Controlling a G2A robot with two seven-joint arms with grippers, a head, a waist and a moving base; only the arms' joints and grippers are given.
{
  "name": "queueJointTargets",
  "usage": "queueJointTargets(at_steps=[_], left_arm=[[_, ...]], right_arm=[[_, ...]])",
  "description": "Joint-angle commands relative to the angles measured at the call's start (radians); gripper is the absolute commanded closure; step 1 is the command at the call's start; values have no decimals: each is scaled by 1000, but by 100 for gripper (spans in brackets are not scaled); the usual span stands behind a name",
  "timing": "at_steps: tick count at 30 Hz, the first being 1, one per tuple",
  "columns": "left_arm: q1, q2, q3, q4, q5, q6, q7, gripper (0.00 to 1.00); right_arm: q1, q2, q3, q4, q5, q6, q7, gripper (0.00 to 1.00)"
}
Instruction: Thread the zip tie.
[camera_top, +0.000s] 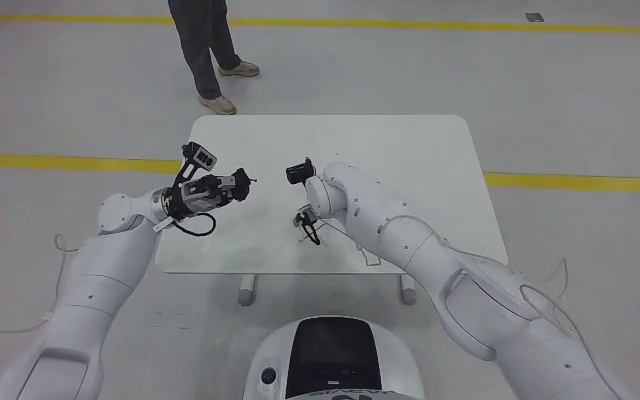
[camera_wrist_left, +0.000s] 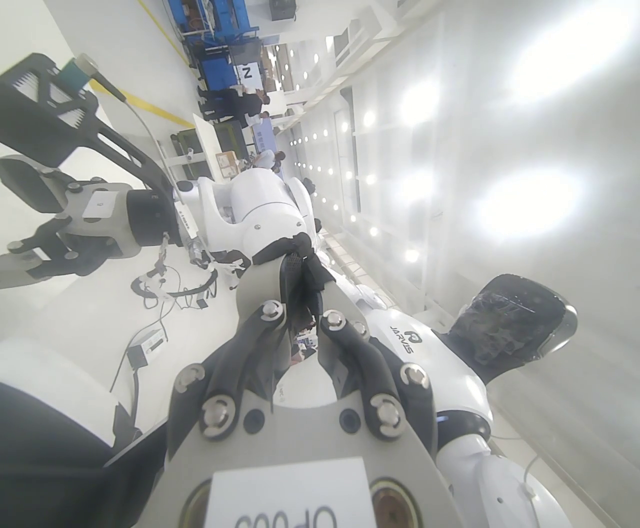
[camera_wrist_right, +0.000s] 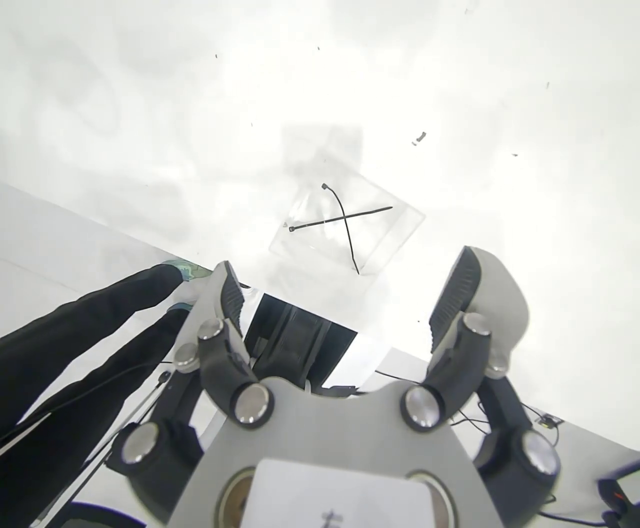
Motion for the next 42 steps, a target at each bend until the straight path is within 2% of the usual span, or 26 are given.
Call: queueJointTargets(at_steps=[1, 4, 14, 17, 20, 21, 24, 25, 31, 42], left_arm=[[9, 0, 0, -14, 12, 4, 33, 100], [28, 7, -24, -15, 23, 5, 35, 100], [95, 36, -128, -3, 21, 1, -1, 100], [111, 42, -141, -28, 31, 0, -1, 100], [112, 43, -142, -32, 35, 0, -1, 100], [112, 43, -142, -32, 35, 0, -1, 100], [112, 43, -142, -32, 35, 0, -1, 100], [112, 43, -142, -32, 35, 0, -1, 100], [112, 43, -142, -32, 35, 0, -1, 100], [112, 43, -142, -32, 35, 0, -1, 100]], right_arm=[[-10, 1, 2, 0, 0, -9, -20, 0], [-19, 2, 14, 2, 2, -30, -27, 0], [-21, -16, 18, 17, -21, -40, -12, 0], [-19, -27, 17, 38, -20, -44, -19, 0], [-21, -40, 19, 68, -9, -56, -47, 0], [-21, -44, 20, 80, -6, -61, -58, 4], [-19, -61, 18, 121, 1, -66, -87, 47], [-18, -66, 17, 134, 2, -66, -93, 51], [-9, -104, 10, 220, 11, -75, -133, 61], [14, -165, 4, 359, 19, -97, -176, 68]])
